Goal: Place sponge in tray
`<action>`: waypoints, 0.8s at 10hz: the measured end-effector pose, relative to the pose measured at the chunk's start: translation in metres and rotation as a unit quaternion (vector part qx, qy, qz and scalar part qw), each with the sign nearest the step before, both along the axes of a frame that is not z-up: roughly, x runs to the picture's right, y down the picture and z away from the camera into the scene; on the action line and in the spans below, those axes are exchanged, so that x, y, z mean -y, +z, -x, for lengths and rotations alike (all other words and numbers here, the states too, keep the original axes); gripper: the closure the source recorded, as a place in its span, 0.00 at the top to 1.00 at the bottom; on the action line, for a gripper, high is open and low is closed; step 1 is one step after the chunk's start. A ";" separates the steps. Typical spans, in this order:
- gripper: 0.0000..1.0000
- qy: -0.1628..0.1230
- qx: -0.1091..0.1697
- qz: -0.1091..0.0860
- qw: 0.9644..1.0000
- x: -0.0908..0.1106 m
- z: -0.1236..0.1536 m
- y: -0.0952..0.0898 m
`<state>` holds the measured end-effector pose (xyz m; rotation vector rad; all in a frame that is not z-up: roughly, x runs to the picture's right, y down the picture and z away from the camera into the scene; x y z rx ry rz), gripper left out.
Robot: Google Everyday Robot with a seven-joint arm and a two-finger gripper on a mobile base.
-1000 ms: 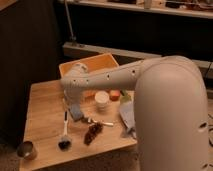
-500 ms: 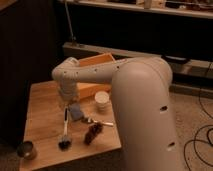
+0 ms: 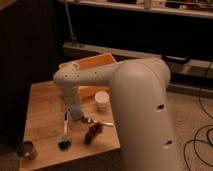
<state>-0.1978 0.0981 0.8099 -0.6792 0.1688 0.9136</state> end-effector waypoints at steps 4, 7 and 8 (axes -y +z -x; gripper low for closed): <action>0.65 0.010 -0.008 0.008 1.000 -0.024 0.004 0.023; 0.65 0.015 -0.010 0.014 1.000 -0.041 0.009 0.046; 0.65 0.018 -0.011 0.015 1.000 -0.044 0.011 0.051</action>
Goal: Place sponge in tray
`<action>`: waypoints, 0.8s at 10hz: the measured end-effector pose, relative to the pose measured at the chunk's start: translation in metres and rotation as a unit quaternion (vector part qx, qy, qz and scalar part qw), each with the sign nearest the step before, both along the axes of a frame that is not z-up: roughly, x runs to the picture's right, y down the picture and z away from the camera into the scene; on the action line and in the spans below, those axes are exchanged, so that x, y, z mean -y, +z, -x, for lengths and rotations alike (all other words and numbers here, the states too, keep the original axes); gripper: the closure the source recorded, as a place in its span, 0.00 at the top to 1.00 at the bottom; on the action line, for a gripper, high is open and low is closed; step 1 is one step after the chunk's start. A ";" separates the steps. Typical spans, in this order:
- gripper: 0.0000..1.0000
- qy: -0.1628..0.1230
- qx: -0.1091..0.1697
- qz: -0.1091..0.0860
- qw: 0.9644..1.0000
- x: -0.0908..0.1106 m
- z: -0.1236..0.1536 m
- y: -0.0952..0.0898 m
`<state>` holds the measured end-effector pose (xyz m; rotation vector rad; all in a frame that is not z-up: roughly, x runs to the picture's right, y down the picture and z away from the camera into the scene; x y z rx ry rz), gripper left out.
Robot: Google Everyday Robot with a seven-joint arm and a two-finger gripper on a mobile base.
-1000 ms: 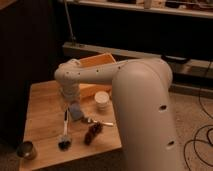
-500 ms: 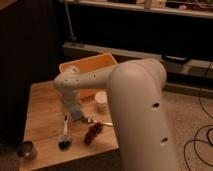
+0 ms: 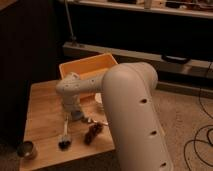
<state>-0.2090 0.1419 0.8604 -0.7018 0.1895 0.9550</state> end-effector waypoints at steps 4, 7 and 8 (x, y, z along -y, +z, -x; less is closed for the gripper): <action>0.65 0.001 -0.001 -0.006 1.000 0.002 -0.002 0.005; 0.65 0.001 -0.006 -0.023 1.000 0.021 -0.015 -0.007; 0.65 0.003 -0.009 -0.027 1.000 0.029 -0.021 -0.014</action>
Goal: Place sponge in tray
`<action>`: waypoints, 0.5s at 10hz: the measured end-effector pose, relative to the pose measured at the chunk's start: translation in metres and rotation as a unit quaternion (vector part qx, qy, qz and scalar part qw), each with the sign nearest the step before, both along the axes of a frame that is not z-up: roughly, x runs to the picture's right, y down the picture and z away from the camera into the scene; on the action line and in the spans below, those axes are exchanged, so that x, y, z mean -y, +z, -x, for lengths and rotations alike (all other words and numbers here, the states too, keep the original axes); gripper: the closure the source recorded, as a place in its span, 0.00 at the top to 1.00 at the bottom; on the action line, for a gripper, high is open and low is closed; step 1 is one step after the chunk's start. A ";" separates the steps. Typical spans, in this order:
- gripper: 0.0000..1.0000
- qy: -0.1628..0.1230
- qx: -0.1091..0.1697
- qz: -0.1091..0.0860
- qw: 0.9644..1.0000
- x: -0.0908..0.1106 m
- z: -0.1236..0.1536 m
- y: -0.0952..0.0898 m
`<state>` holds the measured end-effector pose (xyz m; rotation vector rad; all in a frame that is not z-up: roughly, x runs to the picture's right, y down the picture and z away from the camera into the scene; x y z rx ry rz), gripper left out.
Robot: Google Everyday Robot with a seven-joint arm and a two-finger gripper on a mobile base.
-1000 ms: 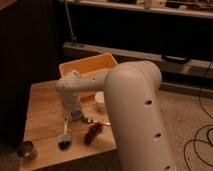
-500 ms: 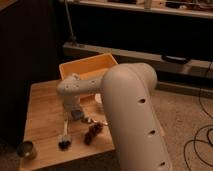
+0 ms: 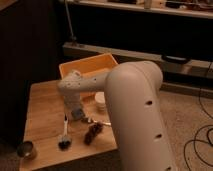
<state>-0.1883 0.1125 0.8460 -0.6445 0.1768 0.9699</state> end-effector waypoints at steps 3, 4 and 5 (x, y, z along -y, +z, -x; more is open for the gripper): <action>0.65 0.005 0.001 -0.007 1.000 0.018 -0.002 -0.021; 0.65 0.002 0.001 -0.006 1.000 0.017 -0.001 -0.021; 0.65 0.002 0.004 -0.003 1.000 0.011 0.003 -0.017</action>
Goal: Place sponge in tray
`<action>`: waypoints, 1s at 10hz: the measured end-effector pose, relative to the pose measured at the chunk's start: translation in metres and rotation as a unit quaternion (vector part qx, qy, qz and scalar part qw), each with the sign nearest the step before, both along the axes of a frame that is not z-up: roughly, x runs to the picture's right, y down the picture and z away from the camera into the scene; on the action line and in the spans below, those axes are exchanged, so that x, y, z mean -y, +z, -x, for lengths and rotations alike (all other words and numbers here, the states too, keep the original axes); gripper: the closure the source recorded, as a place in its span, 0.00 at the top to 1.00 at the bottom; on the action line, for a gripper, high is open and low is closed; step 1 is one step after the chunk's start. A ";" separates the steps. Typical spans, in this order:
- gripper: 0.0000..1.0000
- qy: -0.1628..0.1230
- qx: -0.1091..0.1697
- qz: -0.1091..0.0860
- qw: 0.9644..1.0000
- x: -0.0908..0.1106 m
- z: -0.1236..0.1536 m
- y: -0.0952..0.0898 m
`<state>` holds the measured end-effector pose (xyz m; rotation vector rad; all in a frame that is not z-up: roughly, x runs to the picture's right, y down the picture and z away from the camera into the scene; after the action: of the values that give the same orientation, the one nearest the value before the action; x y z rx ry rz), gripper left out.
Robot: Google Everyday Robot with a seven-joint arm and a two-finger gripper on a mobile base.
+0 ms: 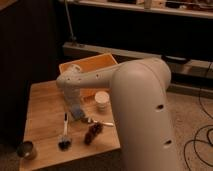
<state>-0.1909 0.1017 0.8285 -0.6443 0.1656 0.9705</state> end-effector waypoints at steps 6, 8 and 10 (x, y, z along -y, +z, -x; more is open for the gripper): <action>0.65 -0.013 -0.001 -0.011 1.000 -0.006 0.004 0.027; 0.65 -0.017 0.002 -0.008 1.000 -0.009 0.007 0.032; 0.65 -0.018 0.009 0.000 1.000 -0.017 0.012 0.043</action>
<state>-0.2033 0.1190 0.8715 -0.6469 0.1606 0.9293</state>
